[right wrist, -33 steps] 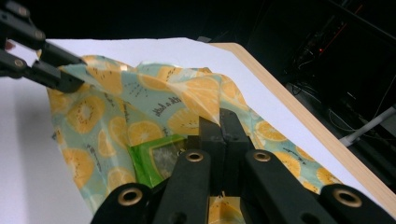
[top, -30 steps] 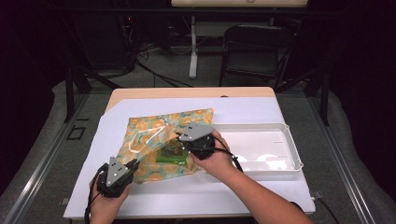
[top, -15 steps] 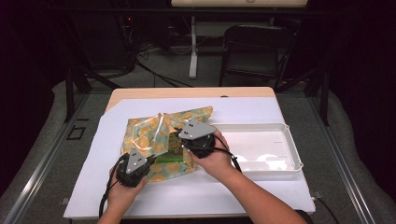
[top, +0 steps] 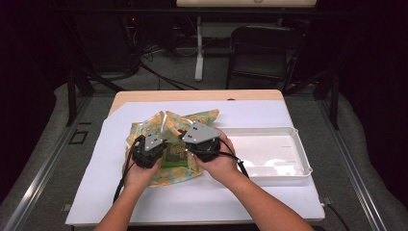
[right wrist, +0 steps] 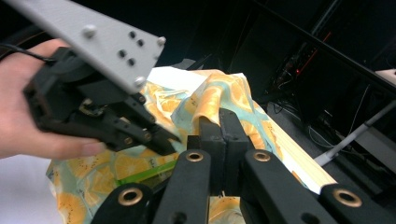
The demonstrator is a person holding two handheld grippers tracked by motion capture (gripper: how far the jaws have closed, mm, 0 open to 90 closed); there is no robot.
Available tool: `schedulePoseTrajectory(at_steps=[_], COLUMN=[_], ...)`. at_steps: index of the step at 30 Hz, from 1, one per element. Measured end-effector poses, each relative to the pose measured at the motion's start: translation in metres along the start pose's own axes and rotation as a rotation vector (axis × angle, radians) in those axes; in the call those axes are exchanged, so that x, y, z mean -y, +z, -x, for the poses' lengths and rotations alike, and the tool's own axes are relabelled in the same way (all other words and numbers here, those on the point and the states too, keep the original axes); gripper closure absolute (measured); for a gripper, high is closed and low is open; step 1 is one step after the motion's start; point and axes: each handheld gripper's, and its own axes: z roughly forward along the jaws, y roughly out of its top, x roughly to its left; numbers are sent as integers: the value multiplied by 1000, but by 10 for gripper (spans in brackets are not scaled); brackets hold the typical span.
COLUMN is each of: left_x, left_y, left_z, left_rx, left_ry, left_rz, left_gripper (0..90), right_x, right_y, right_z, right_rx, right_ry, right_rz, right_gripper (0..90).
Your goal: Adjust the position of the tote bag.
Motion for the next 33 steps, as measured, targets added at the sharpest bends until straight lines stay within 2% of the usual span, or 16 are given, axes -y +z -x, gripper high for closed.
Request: schedulePoseTrajectory(at_steps=[1,6,15,23,28,33], left_x=[-2,-9,-23,-38,-35,-30], left_y=[3,13,21,33,38,42], left_z=[-2,-12,-28,-33,-40,-50], left_rx=[-1,6,33,9,-5,-14], left_ry=[-18,-50,-127,-127,-129,-156], left_rz=[7,26,78,114,123,137], left_gripper=[900,900,900,900,900,900], right_x=[0,1,-2,-1,0,3], right_y=[1,3,4,8,15,24], right_z=[1,4,10,16,17,15], right_rx=[2,14,30,39,43,36], right_ry=[5,19,45,63,64,43], right_rz=[3,-4,-19,-38,-57,-89], right_gripper=[900,900,900,900,900,900])
